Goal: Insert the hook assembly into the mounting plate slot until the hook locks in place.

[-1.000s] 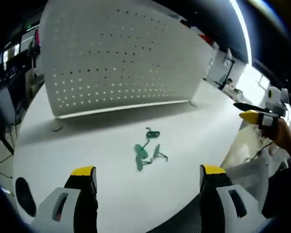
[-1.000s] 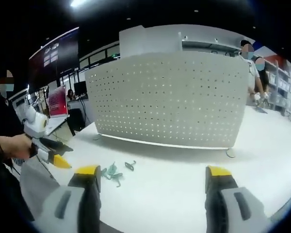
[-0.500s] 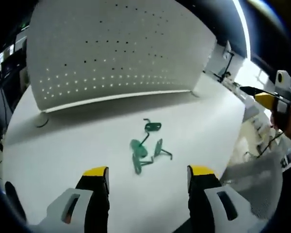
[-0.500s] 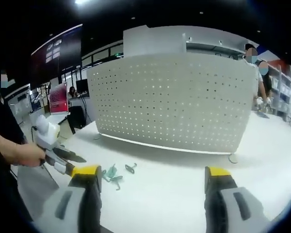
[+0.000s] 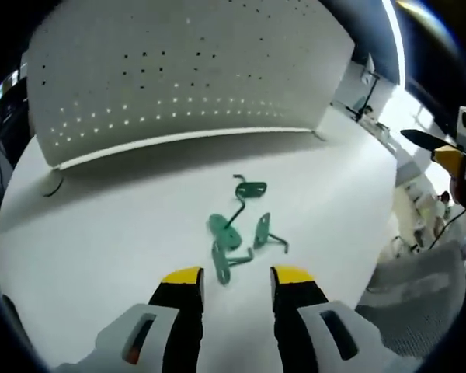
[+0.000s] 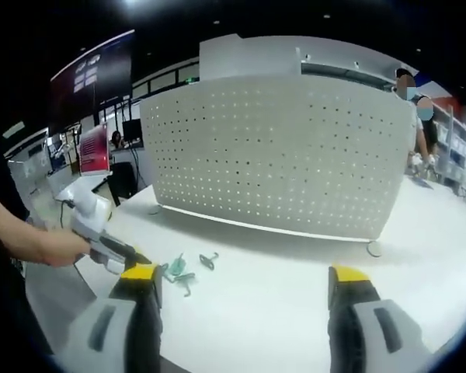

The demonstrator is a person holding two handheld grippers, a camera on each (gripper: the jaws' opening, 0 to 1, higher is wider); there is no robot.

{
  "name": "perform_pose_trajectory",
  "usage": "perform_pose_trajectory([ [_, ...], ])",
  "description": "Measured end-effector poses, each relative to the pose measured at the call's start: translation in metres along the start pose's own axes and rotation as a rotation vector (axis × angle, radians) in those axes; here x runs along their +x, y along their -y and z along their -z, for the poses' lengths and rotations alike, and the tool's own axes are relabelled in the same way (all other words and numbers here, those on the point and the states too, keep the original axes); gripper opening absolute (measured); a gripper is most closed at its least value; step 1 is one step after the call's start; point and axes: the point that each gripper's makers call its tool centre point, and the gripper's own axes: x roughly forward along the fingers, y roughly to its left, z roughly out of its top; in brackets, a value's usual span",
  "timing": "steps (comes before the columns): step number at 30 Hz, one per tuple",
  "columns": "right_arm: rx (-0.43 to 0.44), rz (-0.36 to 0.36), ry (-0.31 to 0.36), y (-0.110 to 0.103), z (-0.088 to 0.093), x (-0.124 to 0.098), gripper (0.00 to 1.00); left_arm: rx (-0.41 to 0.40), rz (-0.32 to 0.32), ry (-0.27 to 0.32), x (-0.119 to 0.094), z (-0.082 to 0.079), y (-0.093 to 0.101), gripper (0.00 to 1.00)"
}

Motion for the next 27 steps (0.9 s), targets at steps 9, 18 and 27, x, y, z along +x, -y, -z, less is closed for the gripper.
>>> perform_pose_trajectory([
  [9, -0.004, -0.008, -0.029, -0.003, 0.01, 0.001, 0.84, -0.024, -0.012, -0.025, 0.011, 0.004, -0.009, 0.27],
  [18, -0.026, -0.011, -0.032, -0.004, 0.007, 0.003, 0.86, 0.001, -0.011, -0.04, 0.018, 0.003, -0.009, 0.21],
  [27, -0.038, -0.038, -0.053, -0.013, 0.012, 0.004, 0.88, 0.052, -0.017, -0.056, 0.021, 0.007, -0.013, 0.08],
])
